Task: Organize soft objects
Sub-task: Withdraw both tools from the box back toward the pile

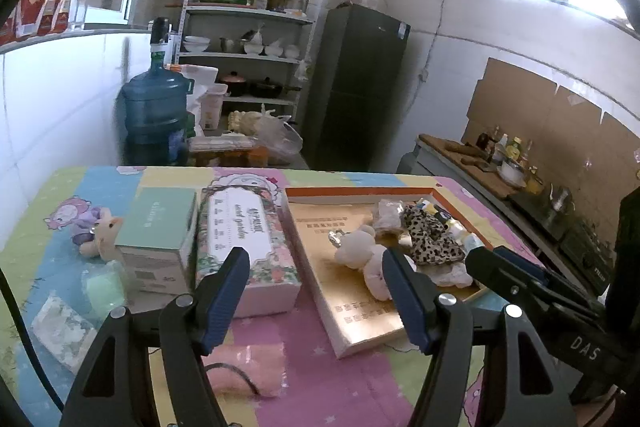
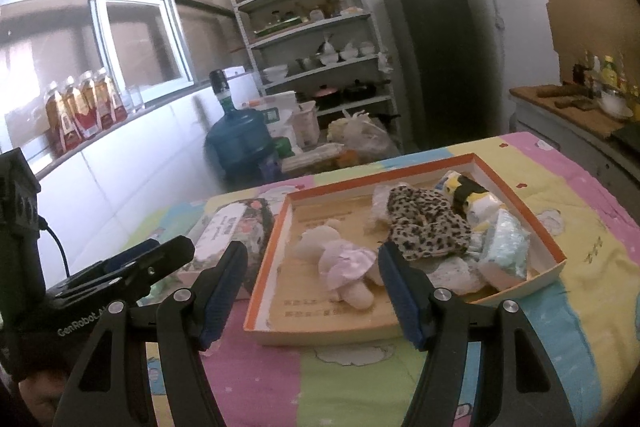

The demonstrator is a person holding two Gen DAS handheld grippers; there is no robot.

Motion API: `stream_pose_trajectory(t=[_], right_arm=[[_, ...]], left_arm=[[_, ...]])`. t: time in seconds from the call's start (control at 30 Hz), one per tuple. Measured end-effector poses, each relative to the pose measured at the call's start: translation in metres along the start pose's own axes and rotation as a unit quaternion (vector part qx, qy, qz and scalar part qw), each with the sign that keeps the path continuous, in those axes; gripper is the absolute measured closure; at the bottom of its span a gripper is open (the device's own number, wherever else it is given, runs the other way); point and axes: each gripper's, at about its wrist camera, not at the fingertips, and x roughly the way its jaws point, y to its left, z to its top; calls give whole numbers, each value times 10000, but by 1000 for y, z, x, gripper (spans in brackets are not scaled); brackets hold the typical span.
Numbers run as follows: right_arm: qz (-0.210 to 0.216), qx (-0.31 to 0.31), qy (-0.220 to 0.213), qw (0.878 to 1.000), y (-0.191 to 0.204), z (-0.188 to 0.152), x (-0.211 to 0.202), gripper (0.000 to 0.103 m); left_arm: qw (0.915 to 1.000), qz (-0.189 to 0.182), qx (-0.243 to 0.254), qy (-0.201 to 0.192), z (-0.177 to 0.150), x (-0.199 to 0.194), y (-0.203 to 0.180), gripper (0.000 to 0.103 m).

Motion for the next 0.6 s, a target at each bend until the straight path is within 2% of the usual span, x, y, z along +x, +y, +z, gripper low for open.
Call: stream_pose_trajectory(t=[0.6], right_arm=[[257, -275, 40, 9993, 53, -5, 7, 33]], left_arm=[[9992, 318, -165, -172, -7, -32, 41, 34]])
